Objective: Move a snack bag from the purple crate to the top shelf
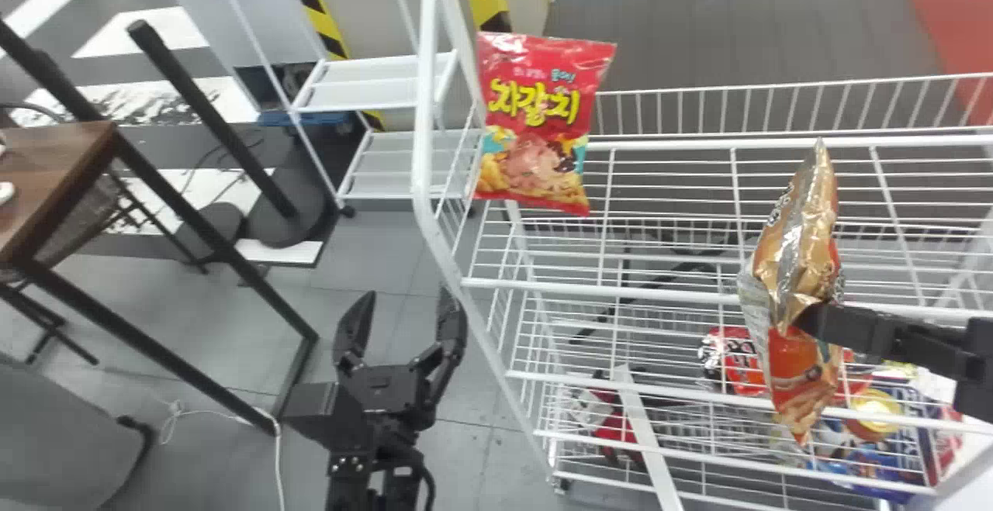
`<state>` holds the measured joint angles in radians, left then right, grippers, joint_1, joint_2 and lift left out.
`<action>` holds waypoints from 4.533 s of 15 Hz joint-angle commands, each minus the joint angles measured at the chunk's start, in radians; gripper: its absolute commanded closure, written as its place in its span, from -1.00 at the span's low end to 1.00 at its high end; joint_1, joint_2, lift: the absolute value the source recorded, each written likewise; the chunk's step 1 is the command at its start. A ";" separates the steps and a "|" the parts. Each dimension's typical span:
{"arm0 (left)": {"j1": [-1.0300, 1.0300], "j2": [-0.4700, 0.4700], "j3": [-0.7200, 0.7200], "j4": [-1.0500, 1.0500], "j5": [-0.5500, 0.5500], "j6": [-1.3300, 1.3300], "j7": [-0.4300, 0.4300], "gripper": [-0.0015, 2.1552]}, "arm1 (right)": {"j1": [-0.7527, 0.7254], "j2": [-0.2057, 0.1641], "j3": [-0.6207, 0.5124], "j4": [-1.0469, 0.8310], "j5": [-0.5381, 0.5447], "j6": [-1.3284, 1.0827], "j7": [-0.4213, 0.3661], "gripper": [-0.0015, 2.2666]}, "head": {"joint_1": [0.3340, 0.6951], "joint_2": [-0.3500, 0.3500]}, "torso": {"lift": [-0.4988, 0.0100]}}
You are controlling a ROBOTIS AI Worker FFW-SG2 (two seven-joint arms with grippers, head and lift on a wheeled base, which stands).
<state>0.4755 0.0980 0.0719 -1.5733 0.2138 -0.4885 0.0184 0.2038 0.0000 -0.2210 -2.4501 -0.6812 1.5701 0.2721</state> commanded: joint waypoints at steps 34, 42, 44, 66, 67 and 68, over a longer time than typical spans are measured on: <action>-0.018 0.017 0.002 0.004 -0.002 0.028 -0.003 -0.87 | -0.230 0.001 0.470 0.780 -0.164 -1.292 -0.249 0.85 | 1.00 0.98 | 0.96; -0.024 0.017 0.002 0.013 -0.002 0.028 -0.003 -0.87 | -0.256 0.001 0.468 0.898 -0.284 -1.377 -0.212 0.85 | 1.00 0.93 | 0.96; -0.028 0.017 0.000 0.019 -0.002 0.028 -0.003 -0.87 | -0.268 0.001 0.470 0.913 -0.291 -1.377 -0.220 0.85 | 1.00 0.92 | 0.96; -0.043 0.017 0.000 0.033 -0.008 0.028 -0.001 -0.87 | -0.366 0.001 0.474 1.057 -0.422 -1.276 -0.183 -0.56 | 1.00 0.97 | 0.96; -0.043 0.017 0.000 0.033 -0.008 0.025 -0.001 -0.87 | -0.366 0.001 0.476 1.057 -0.419 -1.276 -0.185 -0.96 | 1.00 0.97 | 0.96; -0.043 0.017 0.000 0.033 -0.008 0.028 -0.001 -0.87 | -0.368 0.001 0.477 1.057 -0.414 -1.276 -0.188 -0.99 | 1.00 0.97 | 0.96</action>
<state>0.4325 0.1150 0.0720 -1.5401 0.2055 -0.4623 0.0168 -0.1627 0.0000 0.2545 -1.3929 -1.1011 0.2933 0.0860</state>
